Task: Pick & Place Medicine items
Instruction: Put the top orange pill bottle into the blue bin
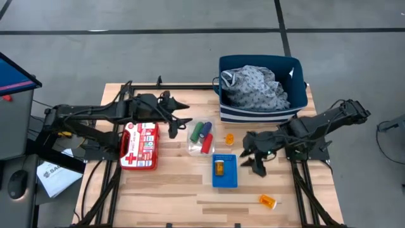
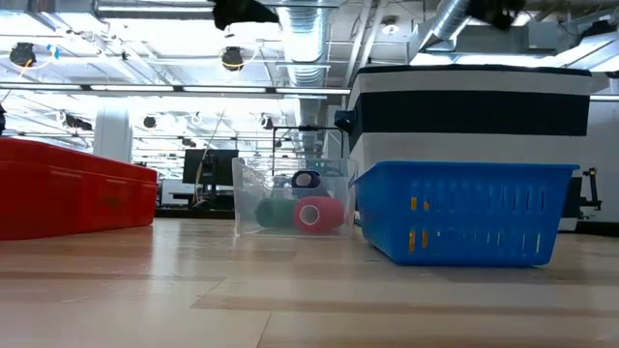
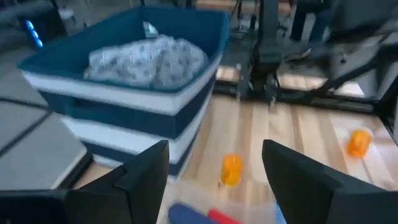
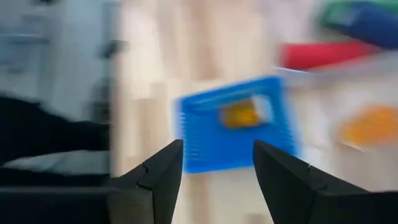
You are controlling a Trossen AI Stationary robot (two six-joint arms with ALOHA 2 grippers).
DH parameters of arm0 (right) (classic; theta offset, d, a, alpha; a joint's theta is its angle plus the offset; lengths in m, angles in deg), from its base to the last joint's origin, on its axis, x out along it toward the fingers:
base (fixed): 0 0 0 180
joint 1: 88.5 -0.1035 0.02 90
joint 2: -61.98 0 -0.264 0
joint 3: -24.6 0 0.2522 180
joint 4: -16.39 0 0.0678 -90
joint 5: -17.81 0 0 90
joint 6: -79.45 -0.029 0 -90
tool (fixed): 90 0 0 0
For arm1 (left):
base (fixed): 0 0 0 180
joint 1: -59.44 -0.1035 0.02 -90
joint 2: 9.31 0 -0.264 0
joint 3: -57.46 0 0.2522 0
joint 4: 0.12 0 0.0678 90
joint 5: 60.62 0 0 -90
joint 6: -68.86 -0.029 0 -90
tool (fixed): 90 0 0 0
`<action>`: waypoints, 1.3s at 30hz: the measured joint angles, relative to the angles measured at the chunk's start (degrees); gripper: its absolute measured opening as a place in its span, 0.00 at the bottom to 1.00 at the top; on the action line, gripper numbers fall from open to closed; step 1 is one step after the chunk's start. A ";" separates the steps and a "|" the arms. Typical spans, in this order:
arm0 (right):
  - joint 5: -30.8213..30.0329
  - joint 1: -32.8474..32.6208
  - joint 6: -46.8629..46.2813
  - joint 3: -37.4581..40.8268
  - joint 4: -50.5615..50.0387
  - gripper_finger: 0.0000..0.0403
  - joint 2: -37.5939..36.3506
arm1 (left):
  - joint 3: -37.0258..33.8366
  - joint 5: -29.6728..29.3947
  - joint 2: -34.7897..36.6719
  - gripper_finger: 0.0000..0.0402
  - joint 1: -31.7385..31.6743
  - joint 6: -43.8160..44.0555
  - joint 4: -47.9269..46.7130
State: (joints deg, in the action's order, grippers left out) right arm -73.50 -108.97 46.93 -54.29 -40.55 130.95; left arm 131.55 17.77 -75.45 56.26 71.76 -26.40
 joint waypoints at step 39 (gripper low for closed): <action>-13.25 16.16 -36.17 -0.16 -1.28 0.64 27.68 | -0.12 1.02 0.25 0.61 0.26 -2.19 -2.79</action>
State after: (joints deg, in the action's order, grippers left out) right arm -86.74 -92.81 10.76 -54.45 -41.83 158.63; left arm 131.43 18.79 -75.20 56.52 69.57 -29.19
